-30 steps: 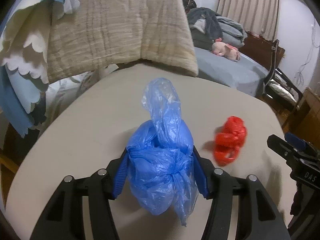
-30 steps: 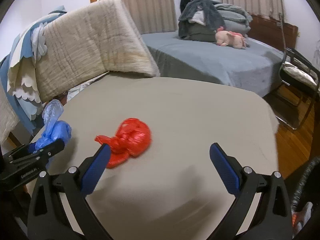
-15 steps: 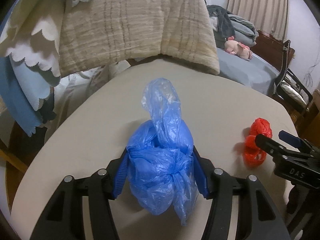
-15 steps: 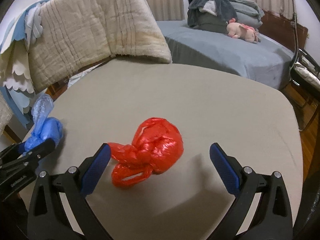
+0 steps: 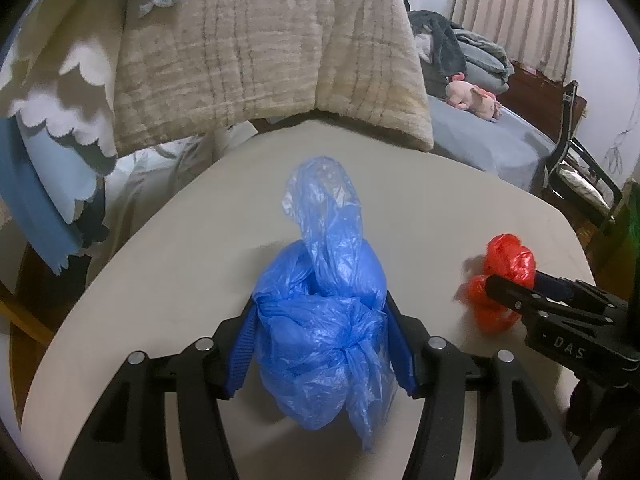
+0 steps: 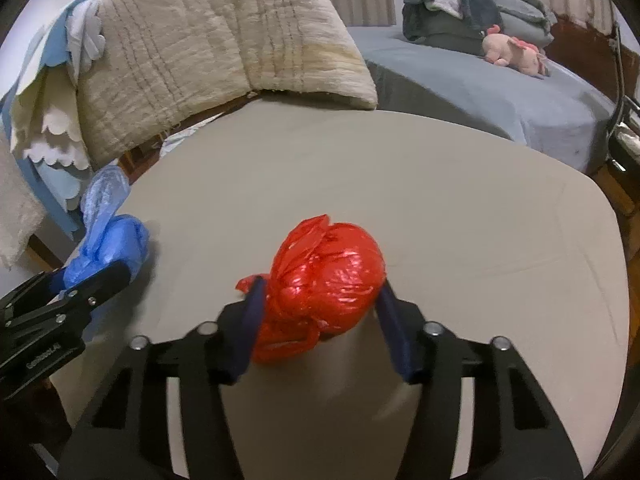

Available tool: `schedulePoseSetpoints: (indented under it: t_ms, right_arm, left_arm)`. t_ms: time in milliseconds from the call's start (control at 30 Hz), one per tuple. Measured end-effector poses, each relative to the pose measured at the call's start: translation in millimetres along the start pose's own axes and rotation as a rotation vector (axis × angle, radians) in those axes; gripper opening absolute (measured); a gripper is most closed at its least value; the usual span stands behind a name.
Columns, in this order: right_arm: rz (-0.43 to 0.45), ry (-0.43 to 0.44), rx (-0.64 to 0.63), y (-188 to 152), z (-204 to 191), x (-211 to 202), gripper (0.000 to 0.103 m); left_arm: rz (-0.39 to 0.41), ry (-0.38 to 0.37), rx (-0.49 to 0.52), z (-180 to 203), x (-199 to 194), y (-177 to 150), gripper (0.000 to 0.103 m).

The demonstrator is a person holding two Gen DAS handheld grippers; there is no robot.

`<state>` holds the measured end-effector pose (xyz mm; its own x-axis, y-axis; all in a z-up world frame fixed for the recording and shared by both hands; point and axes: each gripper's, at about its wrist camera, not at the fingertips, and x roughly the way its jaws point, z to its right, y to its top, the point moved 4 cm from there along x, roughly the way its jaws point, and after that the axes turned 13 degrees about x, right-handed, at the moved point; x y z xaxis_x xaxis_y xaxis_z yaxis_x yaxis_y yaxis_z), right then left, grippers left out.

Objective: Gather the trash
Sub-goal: 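Carry the blue and red bags over the black bin with both grippers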

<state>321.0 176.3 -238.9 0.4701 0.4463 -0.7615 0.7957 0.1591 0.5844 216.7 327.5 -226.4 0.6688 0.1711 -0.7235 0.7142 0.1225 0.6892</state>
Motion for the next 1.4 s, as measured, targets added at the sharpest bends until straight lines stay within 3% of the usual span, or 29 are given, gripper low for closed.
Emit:
schedulePoseSetpoints:
  t_ms: [633, 1400]
  right_arm:
    - [0.094, 0.042, 0.011, -5.0, 17.2, -90.9, 0.047]
    - [0.200, 0.000, 0.072, -49.1, 86.0, -229.0, 0.047]
  left_arm:
    - [0.099, -0.048, 0.047, 46.6, -54.0, 16.3, 0.057]
    - [0.168, -0.203, 0.148, 163.5, -139.9, 11.8, 0.057]
